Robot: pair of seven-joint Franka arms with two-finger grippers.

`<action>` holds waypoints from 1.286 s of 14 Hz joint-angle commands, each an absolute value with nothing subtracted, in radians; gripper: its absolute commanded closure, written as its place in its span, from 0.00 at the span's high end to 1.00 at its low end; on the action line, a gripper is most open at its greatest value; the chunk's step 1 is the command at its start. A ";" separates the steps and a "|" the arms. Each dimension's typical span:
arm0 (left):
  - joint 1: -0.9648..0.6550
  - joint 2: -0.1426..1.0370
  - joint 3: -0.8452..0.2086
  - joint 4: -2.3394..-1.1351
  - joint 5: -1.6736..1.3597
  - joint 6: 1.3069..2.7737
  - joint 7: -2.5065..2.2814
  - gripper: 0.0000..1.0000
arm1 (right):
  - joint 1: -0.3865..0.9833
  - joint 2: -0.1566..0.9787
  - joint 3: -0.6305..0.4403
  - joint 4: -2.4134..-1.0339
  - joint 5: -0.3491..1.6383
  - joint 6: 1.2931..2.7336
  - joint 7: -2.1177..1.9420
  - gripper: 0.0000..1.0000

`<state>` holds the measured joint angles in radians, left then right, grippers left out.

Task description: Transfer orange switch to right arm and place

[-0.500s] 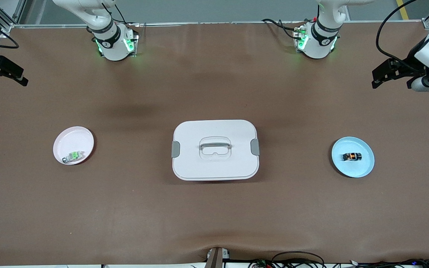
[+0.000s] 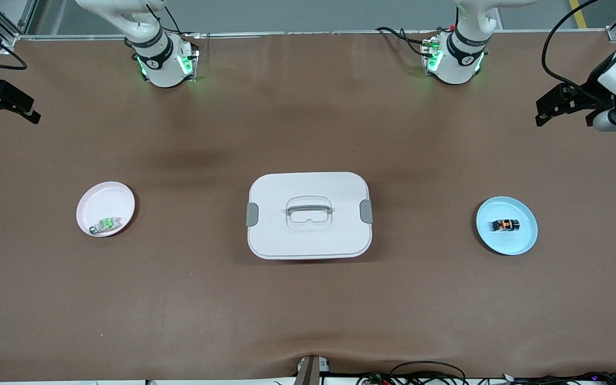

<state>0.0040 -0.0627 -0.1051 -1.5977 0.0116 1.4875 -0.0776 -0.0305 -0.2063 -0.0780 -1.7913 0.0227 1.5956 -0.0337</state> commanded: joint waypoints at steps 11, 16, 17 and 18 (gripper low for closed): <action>0.097 0.052 -0.103 -1.865 0.092 1.836 -0.054 1.00 | -0.046 -0.193 -0.066 -1.772 0.012 1.582 -0.025 1.00; 0.101 0.153 -0.103 -1.917 0.091 1.945 -0.041 1.00 | -0.046 -0.190 -0.066 -1.770 0.012 1.582 -0.025 1.00; 0.101 0.169 -0.103 -1.925 0.091 1.974 -0.043 1.00 | -0.046 -0.190 -0.066 -1.770 0.012 1.582 -0.025 1.00; 0.101 0.184 -0.103 -1.937 0.091 2.006 -0.043 1.00 | -0.046 -0.192 -0.066 -1.770 0.012 1.582 -0.025 1.00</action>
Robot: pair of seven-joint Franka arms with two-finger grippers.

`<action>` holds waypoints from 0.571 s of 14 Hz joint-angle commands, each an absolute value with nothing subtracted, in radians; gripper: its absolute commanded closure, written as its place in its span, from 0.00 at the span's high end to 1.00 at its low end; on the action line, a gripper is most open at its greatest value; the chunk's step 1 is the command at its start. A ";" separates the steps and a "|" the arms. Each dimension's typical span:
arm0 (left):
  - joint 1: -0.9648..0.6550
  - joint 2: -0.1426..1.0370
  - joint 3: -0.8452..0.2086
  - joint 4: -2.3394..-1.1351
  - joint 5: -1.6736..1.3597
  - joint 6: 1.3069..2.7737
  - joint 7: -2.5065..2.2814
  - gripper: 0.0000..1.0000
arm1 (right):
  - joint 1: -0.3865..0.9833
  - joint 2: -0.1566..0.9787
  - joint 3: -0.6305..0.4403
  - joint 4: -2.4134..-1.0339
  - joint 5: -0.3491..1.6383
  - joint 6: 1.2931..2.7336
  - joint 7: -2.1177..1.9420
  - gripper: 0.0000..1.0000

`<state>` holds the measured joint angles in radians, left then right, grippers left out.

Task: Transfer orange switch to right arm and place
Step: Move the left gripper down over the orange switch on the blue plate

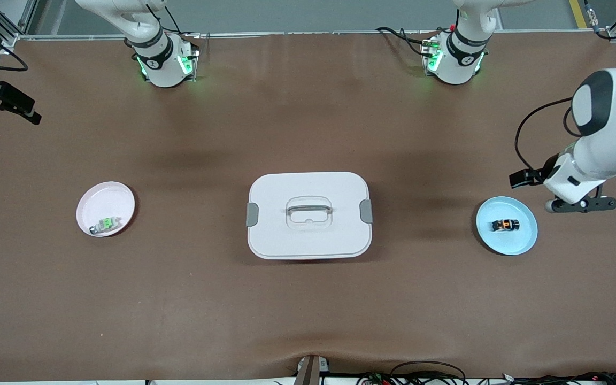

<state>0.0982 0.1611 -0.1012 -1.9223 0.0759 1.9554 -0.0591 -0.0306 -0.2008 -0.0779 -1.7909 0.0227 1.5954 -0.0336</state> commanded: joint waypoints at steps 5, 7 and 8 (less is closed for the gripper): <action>0.156 0.302 -0.106 -1.971 0.091 2.187 -0.017 1.00 | -0.046 -0.192 -0.066 -1.770 0.012 1.582 -0.025 1.00; 0.155 0.337 -0.106 -1.973 0.091 2.236 0.012 1.00 | -0.045 -0.190 -0.064 -1.770 0.012 1.582 -0.025 1.00; 0.158 0.354 -0.106 -1.973 0.091 2.243 0.030 1.00 | -0.044 -0.190 -0.066 -1.770 0.012 1.582 -0.025 1.00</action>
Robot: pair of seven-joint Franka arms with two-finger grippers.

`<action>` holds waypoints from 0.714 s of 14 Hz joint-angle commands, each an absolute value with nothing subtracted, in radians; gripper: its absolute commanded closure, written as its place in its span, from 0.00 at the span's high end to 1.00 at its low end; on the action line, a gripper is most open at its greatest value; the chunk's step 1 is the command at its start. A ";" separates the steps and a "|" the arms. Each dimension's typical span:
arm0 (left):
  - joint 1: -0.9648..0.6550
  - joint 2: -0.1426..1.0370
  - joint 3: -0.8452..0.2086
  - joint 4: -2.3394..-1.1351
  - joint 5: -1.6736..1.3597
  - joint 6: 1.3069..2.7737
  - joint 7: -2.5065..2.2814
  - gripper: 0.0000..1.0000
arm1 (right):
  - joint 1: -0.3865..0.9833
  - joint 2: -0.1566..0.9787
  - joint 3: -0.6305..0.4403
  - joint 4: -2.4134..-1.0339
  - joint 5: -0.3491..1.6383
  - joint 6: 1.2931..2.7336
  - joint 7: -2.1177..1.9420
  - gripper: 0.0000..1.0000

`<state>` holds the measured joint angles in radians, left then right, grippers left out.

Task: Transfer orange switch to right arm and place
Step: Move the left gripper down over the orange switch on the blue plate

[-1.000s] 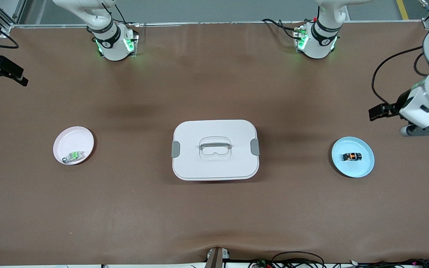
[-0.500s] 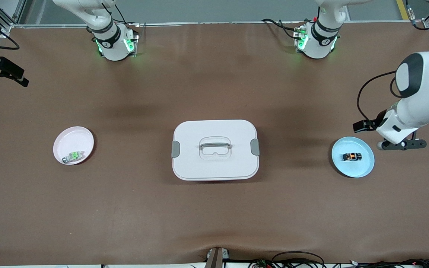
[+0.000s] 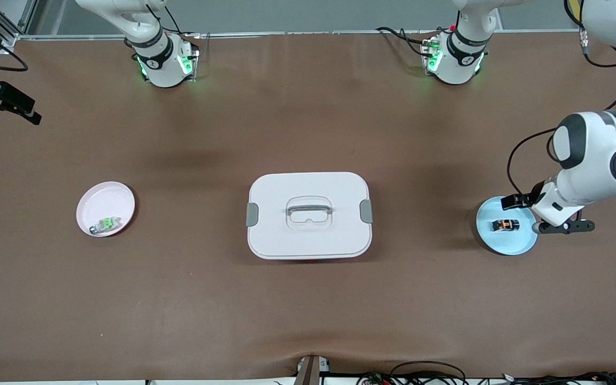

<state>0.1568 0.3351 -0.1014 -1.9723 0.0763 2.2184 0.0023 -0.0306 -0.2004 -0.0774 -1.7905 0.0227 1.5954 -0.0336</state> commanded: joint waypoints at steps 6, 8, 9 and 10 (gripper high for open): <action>0.179 0.431 -0.104 -1.973 0.092 2.322 0.101 1.00 | -0.046 -0.190 -0.064 -1.770 0.012 1.580 -0.025 1.00; 0.184 0.442 -0.103 -1.974 0.092 2.341 0.115 1.00 | -0.045 -0.190 -0.064 -1.770 0.012 1.580 -0.025 1.00; 0.186 0.452 -0.104 -1.973 0.092 2.353 0.115 1.00 | -0.044 -0.190 -0.064 -1.770 0.012 1.580 -0.025 1.00; 0.186 0.459 -0.104 -1.973 0.091 2.373 0.115 1.00 | -0.044 -0.190 -0.064 -1.770 0.012 1.580 -0.025 1.00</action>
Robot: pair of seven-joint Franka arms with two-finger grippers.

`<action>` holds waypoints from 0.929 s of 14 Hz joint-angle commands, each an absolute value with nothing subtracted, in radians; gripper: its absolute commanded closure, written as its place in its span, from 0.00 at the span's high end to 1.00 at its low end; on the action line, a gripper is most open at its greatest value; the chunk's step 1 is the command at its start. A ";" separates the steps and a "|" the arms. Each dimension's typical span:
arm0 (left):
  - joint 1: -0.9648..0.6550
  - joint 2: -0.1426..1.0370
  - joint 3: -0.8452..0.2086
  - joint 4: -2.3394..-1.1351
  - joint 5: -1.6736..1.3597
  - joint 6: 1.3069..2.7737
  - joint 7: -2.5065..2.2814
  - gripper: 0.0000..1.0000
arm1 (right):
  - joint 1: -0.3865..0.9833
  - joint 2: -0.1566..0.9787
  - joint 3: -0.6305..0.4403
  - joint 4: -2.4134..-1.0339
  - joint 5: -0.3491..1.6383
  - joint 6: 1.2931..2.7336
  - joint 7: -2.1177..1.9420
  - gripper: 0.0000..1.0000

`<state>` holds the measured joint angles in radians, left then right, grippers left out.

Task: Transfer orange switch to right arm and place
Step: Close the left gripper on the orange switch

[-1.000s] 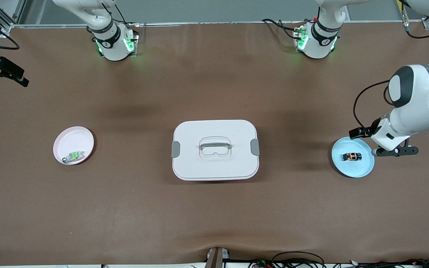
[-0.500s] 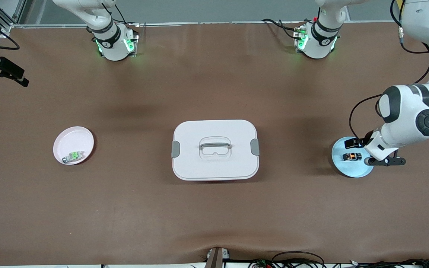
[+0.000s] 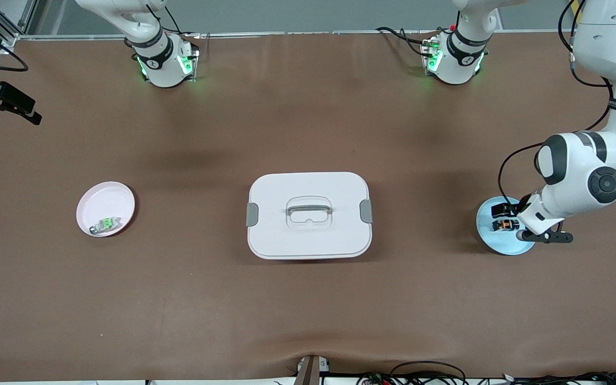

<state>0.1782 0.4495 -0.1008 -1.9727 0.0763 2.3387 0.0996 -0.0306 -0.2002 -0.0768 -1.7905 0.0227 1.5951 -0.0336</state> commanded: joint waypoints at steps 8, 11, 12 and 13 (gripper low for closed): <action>0.193 0.517 -0.103 -1.959 0.091 2.431 0.115 1.00 | -0.045 -0.190 -0.066 -1.770 0.012 1.580 -0.025 1.00; 0.198 0.529 -0.101 -1.945 0.098 2.431 0.115 1.00 | -0.044 -0.189 -0.064 -1.770 0.012 1.580 -0.025 1.00; 0.204 0.529 -0.101 -1.945 0.106 2.431 0.115 1.00 | -0.044 -0.189 -0.064 -1.770 0.012 1.580 -0.025 1.00; 0.210 0.529 -0.101 -1.945 0.109 2.430 0.115 1.00 | -0.044 -0.189 -0.064 -1.770 0.014 1.580 -0.025 1.00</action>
<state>0.1915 0.5194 -0.0992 -1.9597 0.0830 2.4250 0.0997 -0.0306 -0.2000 -0.0767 -1.7905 0.0227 1.5947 -0.0336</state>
